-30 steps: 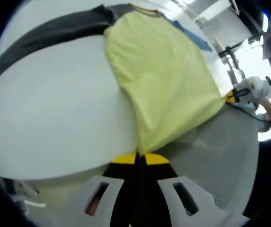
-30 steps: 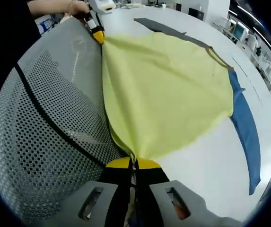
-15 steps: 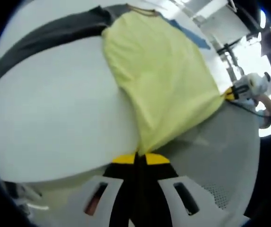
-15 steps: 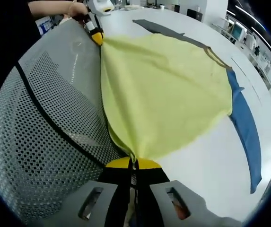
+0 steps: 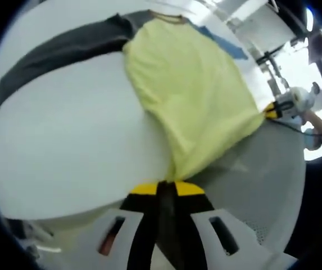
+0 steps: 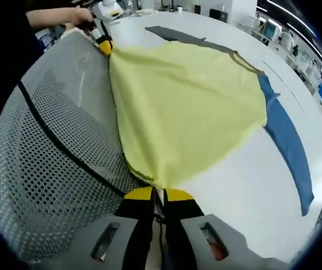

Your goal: Fold the garment on the visible template until the final outline fits inside the template.

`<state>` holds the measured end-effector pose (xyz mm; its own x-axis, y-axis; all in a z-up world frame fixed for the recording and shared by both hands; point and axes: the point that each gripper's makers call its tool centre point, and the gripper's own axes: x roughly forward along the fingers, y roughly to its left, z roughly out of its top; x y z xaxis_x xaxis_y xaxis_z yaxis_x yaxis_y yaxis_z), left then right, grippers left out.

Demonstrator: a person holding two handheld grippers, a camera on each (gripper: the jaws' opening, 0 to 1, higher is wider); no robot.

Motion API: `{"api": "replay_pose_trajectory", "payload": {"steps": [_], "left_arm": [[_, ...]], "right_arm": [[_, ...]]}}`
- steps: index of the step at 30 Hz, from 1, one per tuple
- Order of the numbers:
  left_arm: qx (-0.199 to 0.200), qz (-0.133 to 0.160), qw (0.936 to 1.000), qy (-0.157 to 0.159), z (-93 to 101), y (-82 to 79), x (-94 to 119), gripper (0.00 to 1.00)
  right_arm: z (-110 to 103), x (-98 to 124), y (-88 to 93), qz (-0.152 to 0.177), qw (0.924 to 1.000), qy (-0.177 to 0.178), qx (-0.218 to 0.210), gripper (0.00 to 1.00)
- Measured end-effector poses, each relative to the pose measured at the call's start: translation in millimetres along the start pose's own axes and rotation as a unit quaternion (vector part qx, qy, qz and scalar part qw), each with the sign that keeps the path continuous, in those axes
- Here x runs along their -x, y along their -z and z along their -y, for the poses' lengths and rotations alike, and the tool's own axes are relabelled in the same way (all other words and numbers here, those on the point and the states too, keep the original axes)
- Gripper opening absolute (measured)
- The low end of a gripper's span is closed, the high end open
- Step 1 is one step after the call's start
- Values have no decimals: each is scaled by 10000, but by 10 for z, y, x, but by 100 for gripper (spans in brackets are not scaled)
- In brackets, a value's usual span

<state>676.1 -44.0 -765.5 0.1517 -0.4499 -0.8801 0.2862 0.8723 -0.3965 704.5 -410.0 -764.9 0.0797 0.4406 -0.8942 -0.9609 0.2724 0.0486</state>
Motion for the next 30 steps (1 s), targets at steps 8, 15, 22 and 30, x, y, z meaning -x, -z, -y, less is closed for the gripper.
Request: {"api": "replay_pose_trajectory", "payload": {"steps": [8,15,22,30], "left_arm": [[53,377,9992,-82,-50,-186,200,9],[81,997,9947,-242,-85,-484,494,19],[-42,1573,9863,-501,-67,-740,825,36],[-241,2371,9678,-811,74,-1033,1309,62]], "right_arm": [[107,197,36,293,9971,314,-623,14],[385,551,-176,1050,9789,919,-1492,24],[677,1015,-484,1713,9552,1510,-1882,40],[870,1498,-722,2336,9269,2011,-2142,53]]}}
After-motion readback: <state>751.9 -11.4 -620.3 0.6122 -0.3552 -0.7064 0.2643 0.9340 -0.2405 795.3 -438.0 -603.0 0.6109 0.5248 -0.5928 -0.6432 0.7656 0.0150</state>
